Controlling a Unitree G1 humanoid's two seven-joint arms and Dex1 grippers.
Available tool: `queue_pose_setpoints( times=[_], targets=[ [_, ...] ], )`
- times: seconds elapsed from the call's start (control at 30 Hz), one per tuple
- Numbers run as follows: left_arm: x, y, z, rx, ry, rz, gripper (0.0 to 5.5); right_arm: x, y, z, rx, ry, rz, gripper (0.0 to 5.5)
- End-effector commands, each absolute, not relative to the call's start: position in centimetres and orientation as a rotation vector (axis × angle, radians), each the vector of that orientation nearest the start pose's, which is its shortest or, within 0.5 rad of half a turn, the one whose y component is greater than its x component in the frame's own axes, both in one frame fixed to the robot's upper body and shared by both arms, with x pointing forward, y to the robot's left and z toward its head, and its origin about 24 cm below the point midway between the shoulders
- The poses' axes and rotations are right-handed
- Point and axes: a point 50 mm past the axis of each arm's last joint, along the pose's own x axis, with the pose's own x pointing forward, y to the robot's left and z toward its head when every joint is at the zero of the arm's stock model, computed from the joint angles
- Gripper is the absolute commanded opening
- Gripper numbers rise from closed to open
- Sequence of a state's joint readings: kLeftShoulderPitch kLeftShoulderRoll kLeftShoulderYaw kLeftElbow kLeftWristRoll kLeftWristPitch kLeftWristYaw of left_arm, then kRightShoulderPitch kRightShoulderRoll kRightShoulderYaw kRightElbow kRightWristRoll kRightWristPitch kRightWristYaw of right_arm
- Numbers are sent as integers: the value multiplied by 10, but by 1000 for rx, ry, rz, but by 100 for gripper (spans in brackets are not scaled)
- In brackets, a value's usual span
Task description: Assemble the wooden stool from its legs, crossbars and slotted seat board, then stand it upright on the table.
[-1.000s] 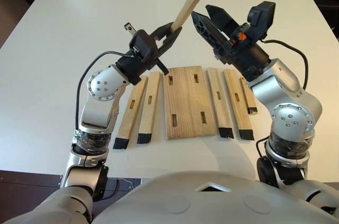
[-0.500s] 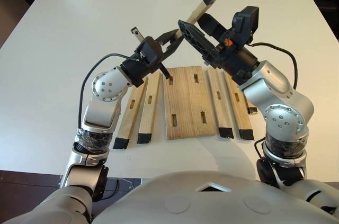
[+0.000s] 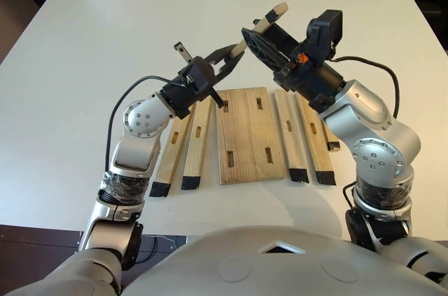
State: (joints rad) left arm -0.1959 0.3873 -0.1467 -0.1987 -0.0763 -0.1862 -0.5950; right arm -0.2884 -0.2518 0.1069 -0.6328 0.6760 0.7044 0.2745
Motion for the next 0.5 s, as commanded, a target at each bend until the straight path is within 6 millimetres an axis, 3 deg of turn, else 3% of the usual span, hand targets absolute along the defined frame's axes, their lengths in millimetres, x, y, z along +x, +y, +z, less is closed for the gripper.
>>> queue_pose_setpoints(
  times=[0.03, 0.2, 0.3, 0.4, 0.5],
  targets=[
    [271, 142, 141, 463, -413, -687, 41, 225, -90, 178, 100, -93, 973, 129],
    [266, 139, 140, 421, -403, -727, 41, 227, -96, 177, 78, -92, 961, 129],
    [262, 138, 128, 430, -335, -768, 108, 231, -101, 182, 70, -116, 926, 128],
    [263, 144, 116, 493, -273, -727, 151, 239, -124, 186, -38, -114, 860, 128],
    [266, 150, 111, 543, -248, -688, 169, 245, -161, 189, -145, -79, 788, 128]
  ],
)
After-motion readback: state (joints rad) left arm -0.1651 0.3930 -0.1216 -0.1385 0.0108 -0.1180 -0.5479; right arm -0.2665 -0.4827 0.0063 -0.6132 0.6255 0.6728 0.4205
